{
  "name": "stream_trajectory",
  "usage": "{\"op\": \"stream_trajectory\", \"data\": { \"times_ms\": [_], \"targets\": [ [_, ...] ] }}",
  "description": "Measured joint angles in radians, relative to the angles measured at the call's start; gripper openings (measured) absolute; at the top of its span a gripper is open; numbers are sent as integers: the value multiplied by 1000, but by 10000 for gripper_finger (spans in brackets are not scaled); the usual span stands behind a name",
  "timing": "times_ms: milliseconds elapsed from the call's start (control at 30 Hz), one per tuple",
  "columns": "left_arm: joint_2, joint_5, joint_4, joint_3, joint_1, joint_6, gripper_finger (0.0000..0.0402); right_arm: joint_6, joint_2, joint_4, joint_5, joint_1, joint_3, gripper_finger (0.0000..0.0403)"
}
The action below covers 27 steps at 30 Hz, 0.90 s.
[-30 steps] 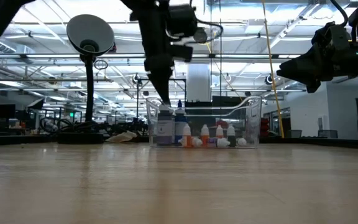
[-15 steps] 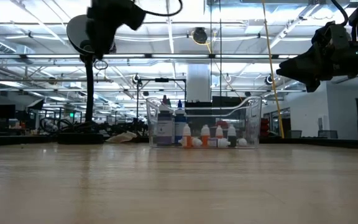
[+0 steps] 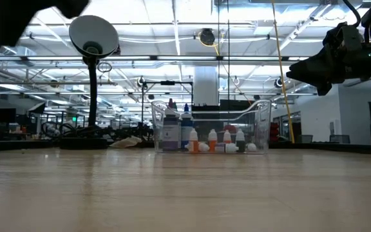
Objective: Pick & Place food coloring
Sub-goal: Put the black big food coloring into the transparent bin
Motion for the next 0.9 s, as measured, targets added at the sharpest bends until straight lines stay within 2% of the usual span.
{"op": "stream_trajectory", "data": {
  "times_ms": [67, 167, 367, 533, 600, 900],
  "targets": [
    [0, 24, 1, -31, -55, -89, 254, 0, 0, 0, 0, 0, 0, 105],
    [0, 88, -15, -55, -84, -117, 250, 0, 0, 0, 0, 0, 0, 105],
    [-1, 78, 94, -79, -87, -168, 252, 0, 0, 0, 0, 0, 0, 105],
    [-1, 75, 268, -96, -159, -144, 250, 0, 0, 0, 0, 0, 0, 105],
    [-1, 43, 294, -96, -197, -147, 247, 0, 0, 0, 0, 0, 0, 105],
    [-1, 6, 229, -96, -356, -349, 235, 0, 0, 0, 0, 0, 0, 105]
  ]
}}
